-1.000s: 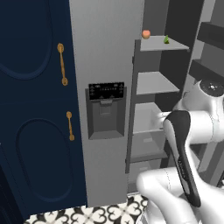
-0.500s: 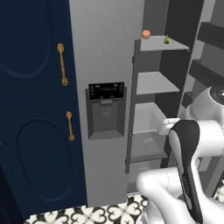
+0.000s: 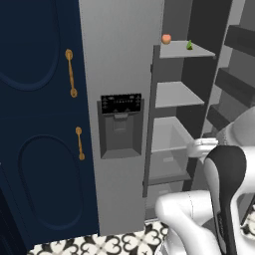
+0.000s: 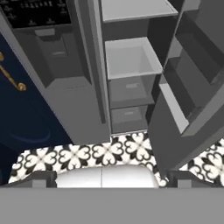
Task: Grab a lemon wedge from the fridge and one ice cube from the ice bowl, and put them in the glass of lemonade.
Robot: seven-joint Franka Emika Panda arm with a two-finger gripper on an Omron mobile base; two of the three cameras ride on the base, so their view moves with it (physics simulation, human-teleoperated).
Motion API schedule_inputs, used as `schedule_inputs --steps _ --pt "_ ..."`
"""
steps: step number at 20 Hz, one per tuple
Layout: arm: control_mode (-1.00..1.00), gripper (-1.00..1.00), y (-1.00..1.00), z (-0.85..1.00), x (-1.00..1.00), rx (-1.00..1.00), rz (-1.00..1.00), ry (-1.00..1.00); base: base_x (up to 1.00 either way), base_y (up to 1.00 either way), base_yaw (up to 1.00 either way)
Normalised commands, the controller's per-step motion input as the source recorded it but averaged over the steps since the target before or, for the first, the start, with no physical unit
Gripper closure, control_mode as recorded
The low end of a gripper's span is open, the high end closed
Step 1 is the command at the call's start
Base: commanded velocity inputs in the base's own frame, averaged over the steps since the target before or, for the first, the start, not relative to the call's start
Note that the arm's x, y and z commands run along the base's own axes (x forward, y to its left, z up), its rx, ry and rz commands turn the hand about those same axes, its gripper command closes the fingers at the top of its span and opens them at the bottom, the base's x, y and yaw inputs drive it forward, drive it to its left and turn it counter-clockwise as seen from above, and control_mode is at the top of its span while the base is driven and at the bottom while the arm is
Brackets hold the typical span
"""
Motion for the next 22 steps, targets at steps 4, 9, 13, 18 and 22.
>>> schedule_inputs --steps 4,9,13,18,22 --pt "1.00 -1.00 0.03 0.00 -0.36 0.01 -0.06 0.02 -0.06 0.00 -0.02" --pt "1.00 -1.00 0.00 0.00 0.00 0.00 0.00 0.00 -0.46 -0.09 -0.20" --pt "1.00 -1.00 0.00 0.00 0.00 0.00 0.00 0.00 -0.17 0.00 -0.27" --pt "1.00 -1.00 0.00 0.00 0.00 0.00 0.00 0.00 0.00 0.00 -0.19" --pt "1.00 -1.00 0.00 0.00 0.00 0.00 0.00 0.00 0.81 0.00 -0.05"
